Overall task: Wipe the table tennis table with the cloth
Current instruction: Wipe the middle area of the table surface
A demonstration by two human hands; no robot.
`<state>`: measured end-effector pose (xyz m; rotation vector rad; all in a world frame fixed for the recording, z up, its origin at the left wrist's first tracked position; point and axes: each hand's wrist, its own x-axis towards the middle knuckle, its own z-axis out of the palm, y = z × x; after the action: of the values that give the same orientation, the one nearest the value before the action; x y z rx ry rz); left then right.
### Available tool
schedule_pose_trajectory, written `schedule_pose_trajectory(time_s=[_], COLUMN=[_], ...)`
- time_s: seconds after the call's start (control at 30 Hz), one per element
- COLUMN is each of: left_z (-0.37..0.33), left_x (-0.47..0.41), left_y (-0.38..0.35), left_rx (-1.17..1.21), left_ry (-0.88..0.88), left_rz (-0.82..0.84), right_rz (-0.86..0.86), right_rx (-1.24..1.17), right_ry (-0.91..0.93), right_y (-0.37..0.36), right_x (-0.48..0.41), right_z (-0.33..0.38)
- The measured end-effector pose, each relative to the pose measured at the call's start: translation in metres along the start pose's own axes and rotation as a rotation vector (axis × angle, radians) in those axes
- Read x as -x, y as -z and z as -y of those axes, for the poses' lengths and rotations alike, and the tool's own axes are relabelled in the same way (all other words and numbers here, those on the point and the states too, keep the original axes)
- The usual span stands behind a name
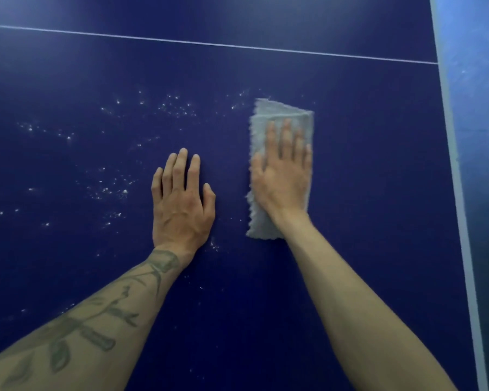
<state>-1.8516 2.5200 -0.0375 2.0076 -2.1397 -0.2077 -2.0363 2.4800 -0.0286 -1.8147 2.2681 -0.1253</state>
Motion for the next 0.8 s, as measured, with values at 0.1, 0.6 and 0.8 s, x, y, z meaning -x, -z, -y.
schedule_pose_trajectory(time_s=[0.1,0.6,0.8], left_z=[-0.002,-0.003,-0.002], left_x=[-0.001,-0.002,-0.003], left_y=[0.003,0.004,0.004], left_rx=[-0.003,0.006,0.029], left_ry=[0.001,0.011,0.028], left_rz=[0.002,0.009,0.019], right_rz=[0.05,0.063,0.05], right_rx=[0.047,0.061,0.043], right_ry=[0.324,0.344,0.073], right_y=[-0.008,-0.003,0.018], right_x=[0.022,-0.017,-0.034], right_z=[0.016,0.032,-0.044])
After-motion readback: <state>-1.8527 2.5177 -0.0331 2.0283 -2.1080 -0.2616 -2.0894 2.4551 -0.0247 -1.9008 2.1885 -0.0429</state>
